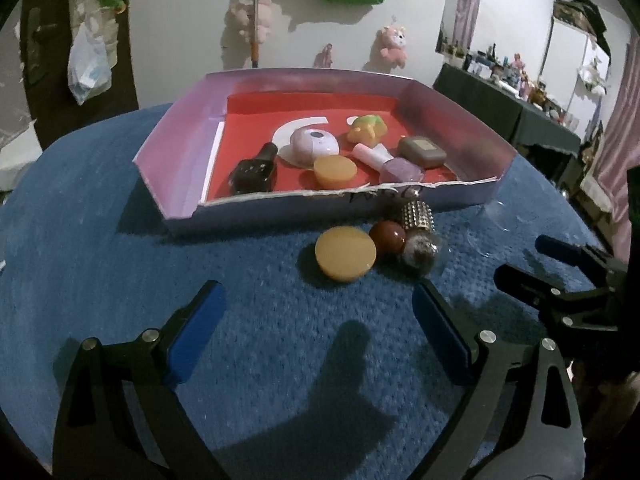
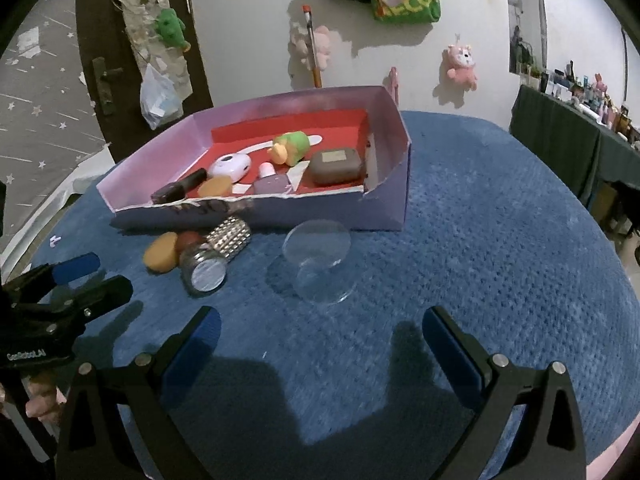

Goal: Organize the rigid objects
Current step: 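Grasp the tan round compact with the left gripper while the right gripper grasps the clear cup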

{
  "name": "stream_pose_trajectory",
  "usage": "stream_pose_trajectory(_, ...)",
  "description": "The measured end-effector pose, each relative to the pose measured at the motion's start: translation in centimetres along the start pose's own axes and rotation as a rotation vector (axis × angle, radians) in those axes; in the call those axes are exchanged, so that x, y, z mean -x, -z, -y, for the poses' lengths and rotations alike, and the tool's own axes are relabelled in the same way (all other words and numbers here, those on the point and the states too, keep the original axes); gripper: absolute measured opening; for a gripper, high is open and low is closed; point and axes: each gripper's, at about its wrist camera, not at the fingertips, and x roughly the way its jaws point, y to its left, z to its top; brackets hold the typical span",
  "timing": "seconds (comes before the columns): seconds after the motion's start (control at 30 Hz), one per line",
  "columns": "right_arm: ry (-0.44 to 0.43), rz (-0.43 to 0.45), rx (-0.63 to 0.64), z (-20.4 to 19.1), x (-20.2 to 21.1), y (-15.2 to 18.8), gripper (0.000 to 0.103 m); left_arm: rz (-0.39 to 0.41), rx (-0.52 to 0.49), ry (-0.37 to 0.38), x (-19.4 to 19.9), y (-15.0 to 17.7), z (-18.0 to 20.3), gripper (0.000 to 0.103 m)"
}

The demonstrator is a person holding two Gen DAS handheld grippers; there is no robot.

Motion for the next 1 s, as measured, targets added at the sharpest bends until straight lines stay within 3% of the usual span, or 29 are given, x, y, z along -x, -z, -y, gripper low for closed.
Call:
stream_pose_trajectory(0.17, -0.004, -0.034, -0.001, 0.4, -1.0, -1.2, 0.102, -0.053, 0.001, 0.016, -1.5, -1.0, -0.3, 0.082)
stream_pose_trajectory(0.33, -0.015, -0.071, 0.005, 0.5, -2.0, -2.0, 0.093, -0.085, -0.005, 0.040, -2.6, -1.7, -0.4, 0.073)
stream_pose_trajectory(0.4, -0.024, -0.080, 0.004, 0.5, -2.3, -2.3, 0.091, -0.108, -0.006, 0.065, -3.0, -1.9, -0.4, 0.063)
stream_pose_trajectory(0.53, -0.035, -0.093, 0.014, 0.4, -2.7, -2.7, 0.079, -0.128, -0.012, 0.080, -3.8, -2.1, -0.3, 0.057)
stream_pose_trajectory(0.57, -0.038, -0.095, 0.014, 0.4, -2.7, -2.8, 0.078, -0.127, -0.015, 0.082, -3.9, -2.2, -0.2, 0.053)
stream_pose_trajectory(0.67, -0.048, -0.093, 0.022, 0.4, -2.9, -2.9, 0.060, -0.133, -0.007, 0.120, -4.1, -2.4, -0.2, 0.037)
stream_pose_trajectory(0.7, -0.058, -0.092, 0.028, 0.4, -2.9, -3.0, 0.049, -0.137, -0.006, 0.129, -4.0, -2.5, -0.1, 0.036)
stream_pose_trajectory(0.73, -0.057, -0.093, 0.034, 0.3, -3.0, -3.0, 0.043, -0.137, -0.007, 0.127, -3.9, -2.5, -0.1, 0.036)
stream_pose_trajectory(1.0, -0.078, -0.031, 0.044, 0.3, -0.9, -3.7, 0.043, -0.077, -0.028, 0.114, -1.8, -3.3, -0.2, 0.036)
